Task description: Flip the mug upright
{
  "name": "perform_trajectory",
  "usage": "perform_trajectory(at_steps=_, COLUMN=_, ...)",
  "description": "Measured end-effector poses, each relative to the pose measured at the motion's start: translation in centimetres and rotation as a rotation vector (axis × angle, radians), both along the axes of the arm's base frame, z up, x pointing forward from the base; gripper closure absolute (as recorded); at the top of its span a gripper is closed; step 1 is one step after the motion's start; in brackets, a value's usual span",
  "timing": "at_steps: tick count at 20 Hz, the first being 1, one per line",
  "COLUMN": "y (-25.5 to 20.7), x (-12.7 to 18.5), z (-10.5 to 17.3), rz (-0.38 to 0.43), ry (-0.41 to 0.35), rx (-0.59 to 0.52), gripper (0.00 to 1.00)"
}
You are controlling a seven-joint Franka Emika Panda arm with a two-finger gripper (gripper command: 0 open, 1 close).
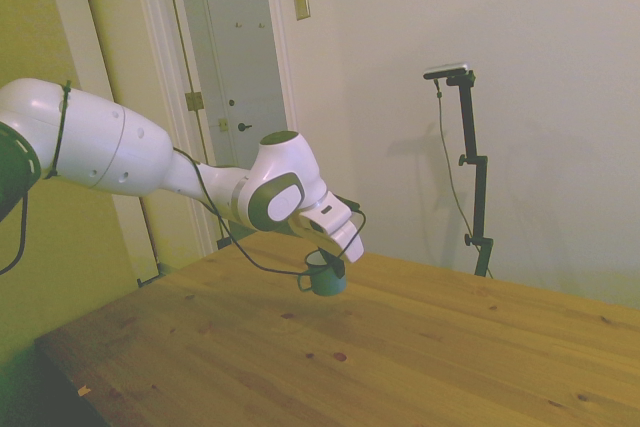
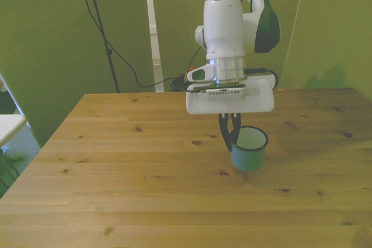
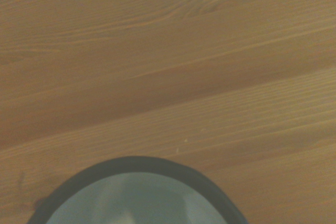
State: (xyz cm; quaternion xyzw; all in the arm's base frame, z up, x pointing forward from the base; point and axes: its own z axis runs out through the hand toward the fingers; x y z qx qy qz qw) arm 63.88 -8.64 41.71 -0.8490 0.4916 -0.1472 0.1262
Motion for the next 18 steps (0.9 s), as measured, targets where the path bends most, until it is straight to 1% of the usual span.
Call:
perform_trajectory(at_steps=4, y=-0.8, x=1.0, z=-1.6, rz=0.001, ry=0.017, rx=-0.006, gripper=1.00)
perform_trajectory(at_steps=8, y=-0.7, x=1.5, z=-2.8, rz=0.003, ry=0.032, rx=-0.012, gripper=1.00)
perform_trajectory(at_steps=9, y=-0.6, x=1.6, z=-3.1, rz=0.004, ry=0.036, rx=-0.013, gripper=0.00)
perform_trajectory(at_steps=18, y=-0.5, x=1.6, z=-3.3, rz=0.018, ry=0.038, rx=-0.029, gripper=0.00)
